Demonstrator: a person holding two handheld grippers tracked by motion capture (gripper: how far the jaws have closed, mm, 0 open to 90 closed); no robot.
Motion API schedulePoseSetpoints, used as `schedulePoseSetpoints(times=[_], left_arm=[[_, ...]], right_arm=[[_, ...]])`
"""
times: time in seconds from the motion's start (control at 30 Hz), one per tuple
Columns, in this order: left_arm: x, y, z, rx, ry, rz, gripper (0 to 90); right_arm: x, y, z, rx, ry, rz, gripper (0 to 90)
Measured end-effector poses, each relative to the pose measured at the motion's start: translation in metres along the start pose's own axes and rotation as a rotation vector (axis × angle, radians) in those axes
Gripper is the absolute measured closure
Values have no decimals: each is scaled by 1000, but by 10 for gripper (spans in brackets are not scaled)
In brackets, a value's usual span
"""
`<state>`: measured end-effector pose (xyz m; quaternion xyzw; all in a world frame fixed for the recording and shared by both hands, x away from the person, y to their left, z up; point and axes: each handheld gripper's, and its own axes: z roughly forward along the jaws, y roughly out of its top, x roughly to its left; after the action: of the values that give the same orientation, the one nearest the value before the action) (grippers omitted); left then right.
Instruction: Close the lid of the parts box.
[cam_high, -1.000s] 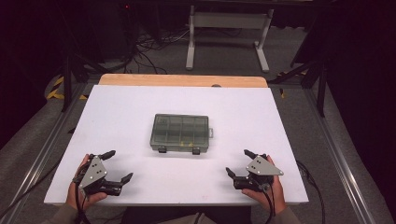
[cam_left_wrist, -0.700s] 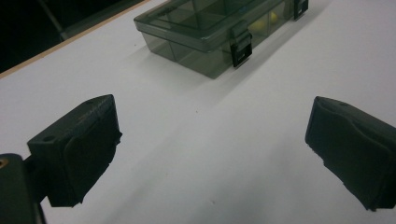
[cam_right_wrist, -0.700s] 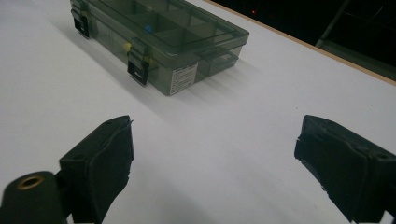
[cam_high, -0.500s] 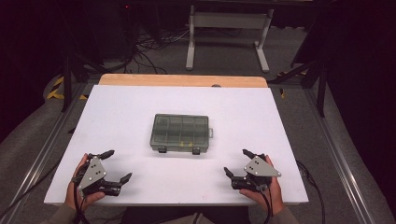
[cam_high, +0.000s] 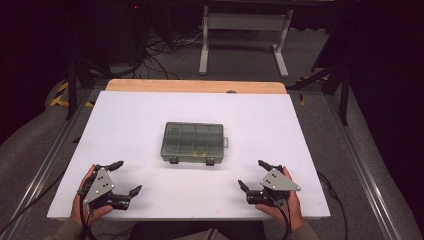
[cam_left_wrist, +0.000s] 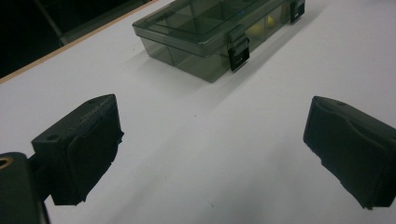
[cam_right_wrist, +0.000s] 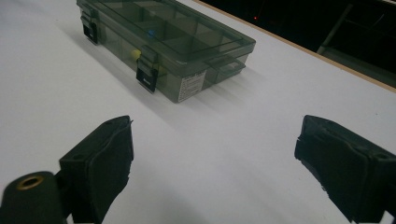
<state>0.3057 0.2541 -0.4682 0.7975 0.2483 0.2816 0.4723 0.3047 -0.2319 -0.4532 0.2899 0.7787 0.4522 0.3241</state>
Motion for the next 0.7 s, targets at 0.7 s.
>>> schedulePoseSetpoints(times=[0.7], left_arm=[[2,0,2,7,-11,2,53]], right_arm=[[-1,0,0,-4,-11,-8,115]])
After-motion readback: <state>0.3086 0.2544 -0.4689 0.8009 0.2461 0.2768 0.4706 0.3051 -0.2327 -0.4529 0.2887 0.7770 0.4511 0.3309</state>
